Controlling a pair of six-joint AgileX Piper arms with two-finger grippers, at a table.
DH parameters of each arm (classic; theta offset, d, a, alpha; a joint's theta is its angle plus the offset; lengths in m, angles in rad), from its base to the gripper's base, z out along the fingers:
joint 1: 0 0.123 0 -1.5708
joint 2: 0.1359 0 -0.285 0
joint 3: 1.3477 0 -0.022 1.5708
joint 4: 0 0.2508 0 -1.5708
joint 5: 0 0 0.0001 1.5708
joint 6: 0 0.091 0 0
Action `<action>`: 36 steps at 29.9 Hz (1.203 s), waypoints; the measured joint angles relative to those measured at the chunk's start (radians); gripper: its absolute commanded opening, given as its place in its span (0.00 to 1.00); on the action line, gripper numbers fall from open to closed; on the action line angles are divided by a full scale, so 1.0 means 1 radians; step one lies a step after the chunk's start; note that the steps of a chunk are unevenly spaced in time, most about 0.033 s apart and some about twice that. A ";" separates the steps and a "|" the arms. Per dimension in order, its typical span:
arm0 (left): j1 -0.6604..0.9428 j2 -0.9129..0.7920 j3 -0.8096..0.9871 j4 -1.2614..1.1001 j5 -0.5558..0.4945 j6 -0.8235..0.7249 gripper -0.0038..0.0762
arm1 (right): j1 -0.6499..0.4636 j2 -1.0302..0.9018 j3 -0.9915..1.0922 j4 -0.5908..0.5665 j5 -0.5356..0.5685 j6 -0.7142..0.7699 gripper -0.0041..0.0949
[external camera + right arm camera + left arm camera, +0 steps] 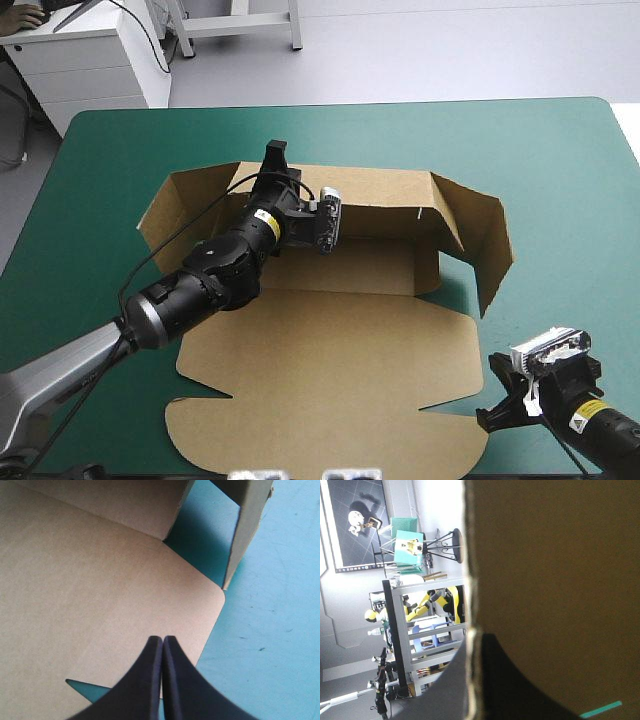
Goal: Fold the box
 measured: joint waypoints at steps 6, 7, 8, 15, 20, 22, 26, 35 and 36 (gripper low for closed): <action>0.000 -0.001 0.078 0.145 -0.013 -0.190 0.04 | 0.000 0.000 -0.008 0.028 -0.022 0.022 0.02; 0.000 -0.001 0.089 0.155 -0.016 -0.218 0.04 | 0.000 0.000 -0.012 0.031 -0.023 0.022 0.02; 0.000 -0.001 0.099 0.164 -0.016 -0.243 0.04 | 0.000 0.000 -0.017 0.033 -0.023 0.023 0.02; 0.000 -0.003 0.163 0.305 -0.002 -0.393 0.04 | 0.000 0.000 -0.025 0.038 -0.024 0.029 0.02; 0.000 -0.003 0.188 0.397 0.002 -0.511 0.04 | 0.000 0.000 -0.033 0.084 -0.023 0.030 0.02; 0.000 -0.004 0.189 0.406 0.003 -0.530 0.04 | 0.000 0.000 -0.051 0.097 -0.027 0.030 0.02; 0.000 -0.005 0.189 0.414 0.005 -0.539 0.04 | 0.000 0.019 -0.112 0.103 -0.054 0.029 0.02; 0.000 -0.006 0.189 0.414 0.012 -0.544 0.04 | 0.000 0.271 -0.390 0.086 -0.059 -0.020 0.02; 0.000 -0.006 0.189 0.414 0.022 -0.546 0.04 | 0.000 0.313 -0.428 0.077 -0.056 -0.021 0.02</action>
